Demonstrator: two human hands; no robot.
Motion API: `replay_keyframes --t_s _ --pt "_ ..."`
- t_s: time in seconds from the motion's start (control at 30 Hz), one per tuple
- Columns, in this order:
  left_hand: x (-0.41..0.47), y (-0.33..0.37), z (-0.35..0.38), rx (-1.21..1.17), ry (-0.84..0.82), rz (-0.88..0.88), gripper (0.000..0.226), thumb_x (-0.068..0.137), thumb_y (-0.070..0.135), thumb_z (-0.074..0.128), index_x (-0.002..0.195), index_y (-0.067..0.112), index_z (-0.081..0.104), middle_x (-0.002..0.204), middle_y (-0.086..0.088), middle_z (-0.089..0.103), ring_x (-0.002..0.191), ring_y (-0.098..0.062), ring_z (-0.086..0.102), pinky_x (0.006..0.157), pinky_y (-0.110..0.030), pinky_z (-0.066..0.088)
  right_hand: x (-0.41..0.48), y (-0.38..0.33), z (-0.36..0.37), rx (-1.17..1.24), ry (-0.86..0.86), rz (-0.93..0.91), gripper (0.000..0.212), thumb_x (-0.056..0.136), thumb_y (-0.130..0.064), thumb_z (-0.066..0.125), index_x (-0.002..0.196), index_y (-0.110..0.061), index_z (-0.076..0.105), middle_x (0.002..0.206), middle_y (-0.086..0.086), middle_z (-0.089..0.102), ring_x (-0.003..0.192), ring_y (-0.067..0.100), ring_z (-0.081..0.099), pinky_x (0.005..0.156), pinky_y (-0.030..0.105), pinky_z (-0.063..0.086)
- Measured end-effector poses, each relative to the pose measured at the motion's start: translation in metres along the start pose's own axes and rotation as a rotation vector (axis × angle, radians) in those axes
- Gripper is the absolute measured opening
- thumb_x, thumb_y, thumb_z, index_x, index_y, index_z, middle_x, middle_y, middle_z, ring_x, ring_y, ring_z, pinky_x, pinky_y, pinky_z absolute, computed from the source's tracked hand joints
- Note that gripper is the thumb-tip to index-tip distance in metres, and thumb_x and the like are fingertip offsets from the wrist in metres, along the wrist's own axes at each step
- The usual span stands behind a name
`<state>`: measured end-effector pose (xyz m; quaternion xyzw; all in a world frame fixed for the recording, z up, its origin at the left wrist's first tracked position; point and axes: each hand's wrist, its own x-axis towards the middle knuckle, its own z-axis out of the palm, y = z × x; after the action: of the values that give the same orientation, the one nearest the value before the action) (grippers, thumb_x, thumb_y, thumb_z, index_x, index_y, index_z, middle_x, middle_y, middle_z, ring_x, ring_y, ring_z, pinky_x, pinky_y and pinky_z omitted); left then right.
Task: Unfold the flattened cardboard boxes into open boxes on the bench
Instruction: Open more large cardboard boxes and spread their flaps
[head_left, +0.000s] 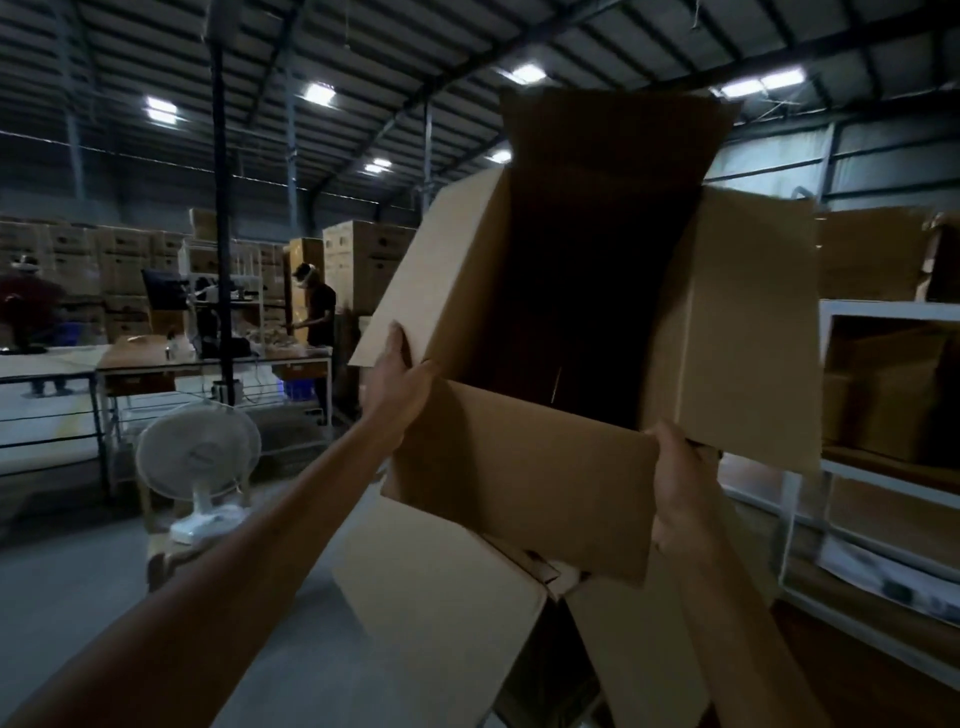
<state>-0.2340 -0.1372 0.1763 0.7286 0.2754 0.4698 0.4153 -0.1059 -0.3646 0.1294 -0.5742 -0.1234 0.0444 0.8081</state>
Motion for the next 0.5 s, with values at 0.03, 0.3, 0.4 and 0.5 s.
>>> replay_keyframes --t_s 0.03,0.3,0.4,0.5 --pt "0.012 -0.012 0.006 -0.005 -0.022 -0.006 0.078 0.092 0.026 0.057 0.156 0.029 0.012 0.147 -0.009 0.039 0.122 -0.026 0.045 0.104 -0.046 0.042 0.006 0.005 0.007 -0.013 0.01 0.002 0.024 0.096 -0.023 0.053 0.073 -0.017 0.051 0.081 0.009 0.057 0.068 0.018 0.052 0.07 0.034 0.043" --pt "0.098 -0.107 0.054 0.147 -0.252 -0.044 0.056 0.097 0.018 0.049 0.15 0.017 0.032 0.144 -0.009 0.044 0.104 -0.013 0.041 0.084 -0.028 0.035 0.063 0.1 0.047 -0.189 0.06 0.103 0.029 0.097 -0.032 0.051 0.106 -0.005 0.06 0.094 0.015 0.067 0.079 0.027 0.063 0.062 0.031 0.045" --pt "0.118 -0.148 0.072 0.214 -0.377 -0.062 0.048 0.098 0.018 0.047 0.145 0.016 0.039 0.142 -0.01 0.046 0.108 -0.017 0.047 0.087 -0.031 0.038 0.068 0.133 0.06 -0.217 0.084 0.141 0.025 0.099 -0.029 0.05 0.104 -0.006 0.056 0.098 0.021 0.063 0.081 0.031 0.061 0.064 0.033 0.043" --pt "0.141 -0.176 0.087 0.247 -0.448 -0.067 0.052 0.097 0.019 0.049 0.148 0.017 0.037 0.15 -0.007 0.042 0.132 -0.023 0.042 0.107 -0.038 0.033 0.068 0.14 0.074 -0.251 0.119 0.158 0.013 0.101 -0.02 0.045 0.091 -0.013 0.052 0.084 0.012 0.054 0.072 0.024 0.052 0.061 0.032 0.036"
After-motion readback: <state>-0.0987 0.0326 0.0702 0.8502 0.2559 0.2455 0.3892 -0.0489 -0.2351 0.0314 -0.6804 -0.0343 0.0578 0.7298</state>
